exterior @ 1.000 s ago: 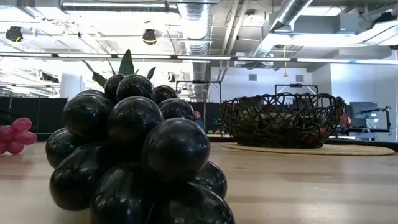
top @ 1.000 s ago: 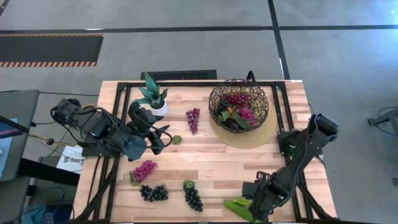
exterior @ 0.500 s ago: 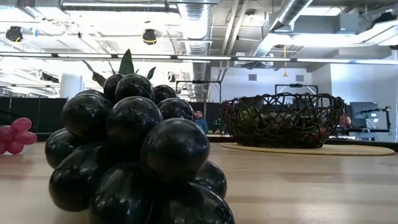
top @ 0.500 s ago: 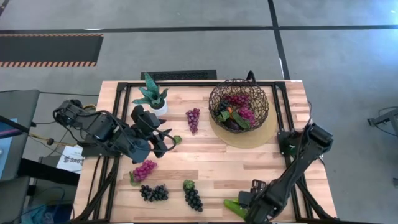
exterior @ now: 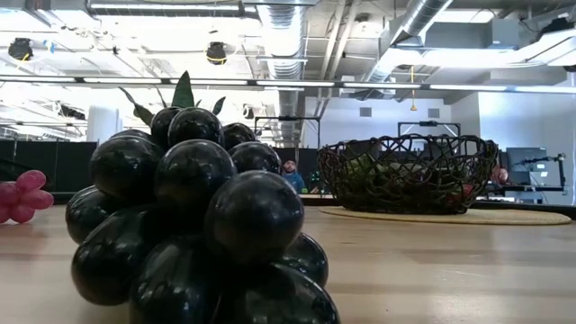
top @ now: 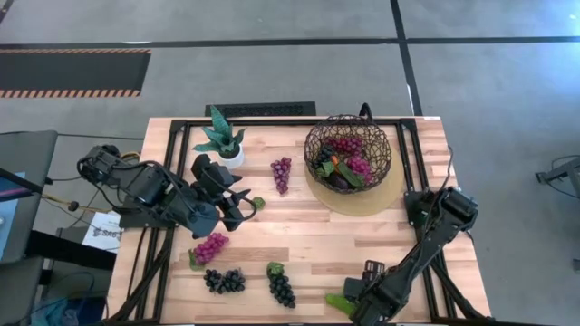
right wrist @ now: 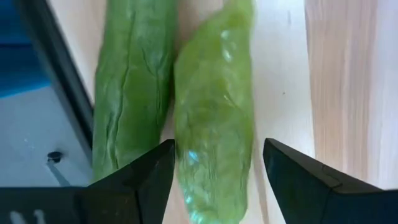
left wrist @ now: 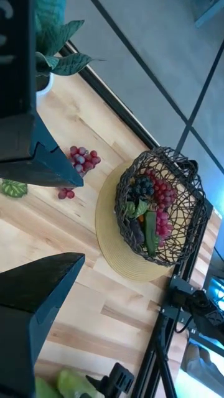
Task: Build produce basket
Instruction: Put the green cucumber into the black wire basket
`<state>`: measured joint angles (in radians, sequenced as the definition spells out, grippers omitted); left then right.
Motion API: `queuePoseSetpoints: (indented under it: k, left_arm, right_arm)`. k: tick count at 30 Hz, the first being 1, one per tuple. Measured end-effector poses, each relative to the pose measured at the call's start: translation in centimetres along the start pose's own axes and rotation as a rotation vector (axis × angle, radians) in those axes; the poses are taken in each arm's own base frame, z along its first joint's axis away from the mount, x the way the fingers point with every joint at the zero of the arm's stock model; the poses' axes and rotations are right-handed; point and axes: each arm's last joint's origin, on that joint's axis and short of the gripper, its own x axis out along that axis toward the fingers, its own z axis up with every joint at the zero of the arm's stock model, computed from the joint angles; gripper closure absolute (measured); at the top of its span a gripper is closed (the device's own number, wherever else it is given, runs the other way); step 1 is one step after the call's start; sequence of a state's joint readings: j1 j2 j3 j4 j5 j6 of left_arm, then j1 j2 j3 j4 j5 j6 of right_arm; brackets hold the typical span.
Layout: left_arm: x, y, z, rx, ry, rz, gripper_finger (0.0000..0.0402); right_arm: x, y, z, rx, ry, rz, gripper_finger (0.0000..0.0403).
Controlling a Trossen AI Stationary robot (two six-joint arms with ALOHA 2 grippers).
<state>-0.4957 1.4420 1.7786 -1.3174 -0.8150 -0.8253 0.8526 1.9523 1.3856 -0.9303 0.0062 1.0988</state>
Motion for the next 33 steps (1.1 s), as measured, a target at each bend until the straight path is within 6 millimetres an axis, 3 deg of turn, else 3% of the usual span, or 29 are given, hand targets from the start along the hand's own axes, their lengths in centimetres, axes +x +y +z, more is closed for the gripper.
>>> queuePoseSetpoints:
  k: [25, 29, 33]
  left_arm:
    - [0.0, 0.0, 0.0, -0.01, 0.0, -0.001, 0.0231]
    - [0.0, 0.0, 0.0, -0.01, 0.0, -0.001, 0.0231]
    - [0.0, 0.0, 0.0, -0.01, -0.001, 0.0, 0.0231]
  right_arm:
    - [2.0, -1.6, 0.1, 0.022, -0.002, -0.047, 0.014]
    - [2.0, -2.1, 0.9, 0.049, -0.002, -0.052, 0.0176]
    - [1.9, -2.8, 2.2, 0.087, -0.019, -0.064, 0.025]
